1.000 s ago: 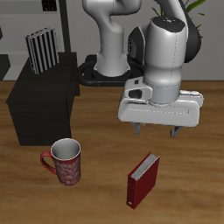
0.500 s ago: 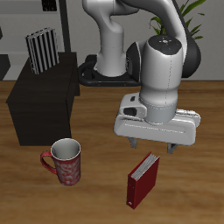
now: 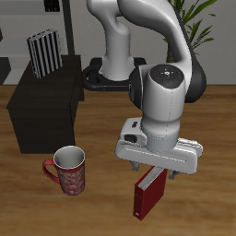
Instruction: Place the striped book upright on top of the shelf and place the red book upright on top of the shelf
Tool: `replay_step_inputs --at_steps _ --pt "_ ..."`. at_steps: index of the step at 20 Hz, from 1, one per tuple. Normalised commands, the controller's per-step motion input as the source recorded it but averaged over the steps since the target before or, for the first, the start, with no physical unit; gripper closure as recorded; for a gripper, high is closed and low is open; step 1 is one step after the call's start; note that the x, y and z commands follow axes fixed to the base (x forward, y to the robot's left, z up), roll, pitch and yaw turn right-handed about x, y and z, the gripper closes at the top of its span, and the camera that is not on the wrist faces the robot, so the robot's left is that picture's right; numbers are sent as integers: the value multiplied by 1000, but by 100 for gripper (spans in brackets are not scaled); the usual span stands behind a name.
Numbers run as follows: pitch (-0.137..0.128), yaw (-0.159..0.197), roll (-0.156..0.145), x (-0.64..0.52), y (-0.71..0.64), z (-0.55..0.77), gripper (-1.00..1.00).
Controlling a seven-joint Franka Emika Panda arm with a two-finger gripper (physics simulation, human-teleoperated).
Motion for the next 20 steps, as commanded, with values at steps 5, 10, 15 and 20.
replay_step_inputs --at_steps 5,10,15,20 --pt "32 -58 -15 12 -111 -244 -100" --pt "17 -36 10 -5 -137 -168 -100" --pt "57 -32 -13 24 -68 -210 100" --pt "1 -1 3 19 -10 -6 100"
